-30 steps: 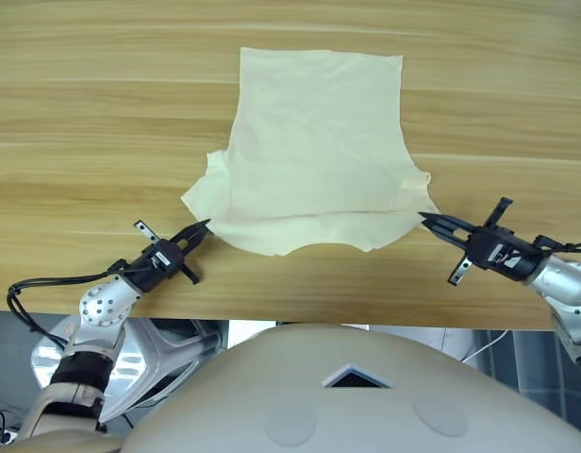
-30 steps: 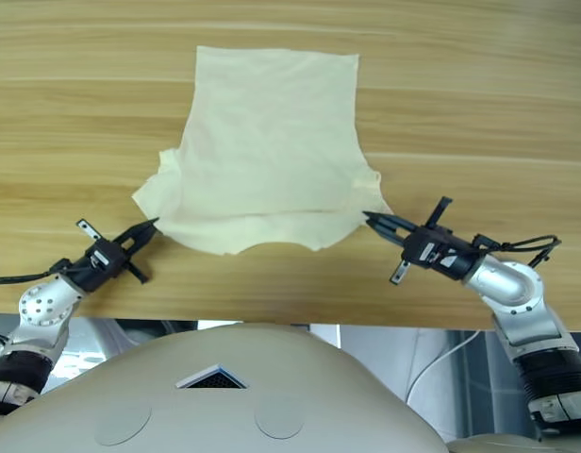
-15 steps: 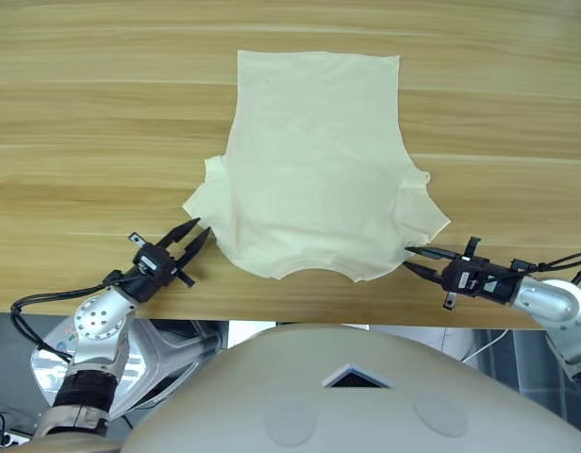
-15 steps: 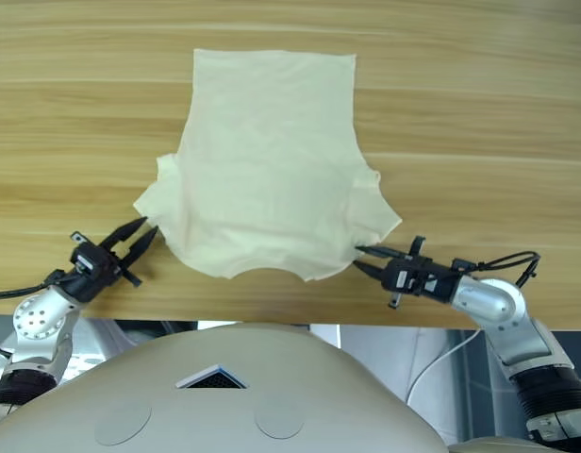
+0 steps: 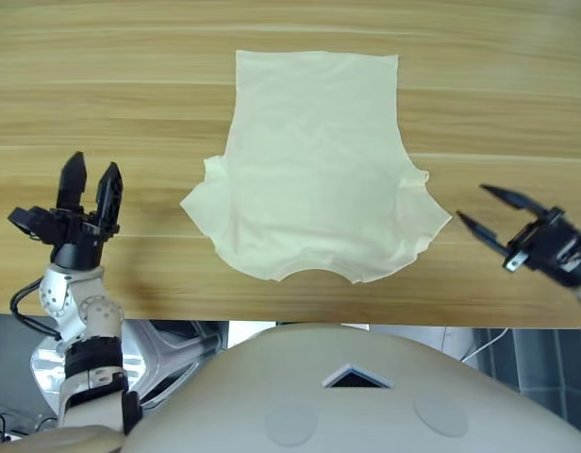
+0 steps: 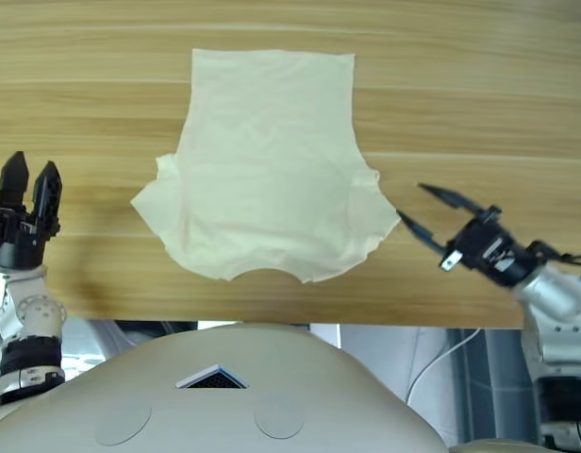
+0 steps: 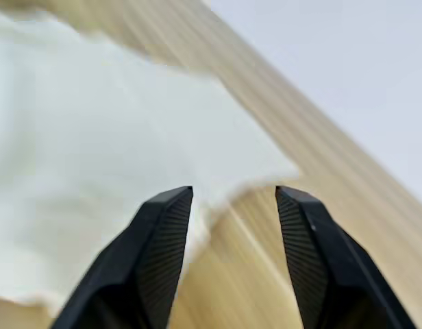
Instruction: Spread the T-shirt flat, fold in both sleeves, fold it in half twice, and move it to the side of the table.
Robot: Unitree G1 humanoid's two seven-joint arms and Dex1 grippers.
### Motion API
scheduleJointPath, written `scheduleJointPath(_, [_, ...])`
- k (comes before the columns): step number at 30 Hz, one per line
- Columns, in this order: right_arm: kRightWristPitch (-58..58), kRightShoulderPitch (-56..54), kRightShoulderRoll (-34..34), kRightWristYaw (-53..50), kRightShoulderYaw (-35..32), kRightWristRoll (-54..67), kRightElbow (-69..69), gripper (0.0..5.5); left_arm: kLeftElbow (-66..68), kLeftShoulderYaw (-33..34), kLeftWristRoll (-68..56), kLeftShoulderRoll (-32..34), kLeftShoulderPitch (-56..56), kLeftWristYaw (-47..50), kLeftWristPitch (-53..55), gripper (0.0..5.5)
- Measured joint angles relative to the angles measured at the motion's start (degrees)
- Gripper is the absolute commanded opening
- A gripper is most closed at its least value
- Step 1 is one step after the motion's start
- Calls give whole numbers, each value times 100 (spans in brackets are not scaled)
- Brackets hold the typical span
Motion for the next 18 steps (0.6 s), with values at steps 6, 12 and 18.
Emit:
scheduleJointPath(6, [30,-1676,878,-460,750,-1647,2079,223,-98,113,355,-636,-117,202,53,481])
scheduleJointPath(12, [-298,-2287,1174,-1000,942,-2279,2839,223,-46,139,693,-833,-348,182,67,536])
scheduleJointPath(18, [-497,-2260,899,-1326,685,-2277,3363,223,218,219,936,-886,-494,164,49,536])
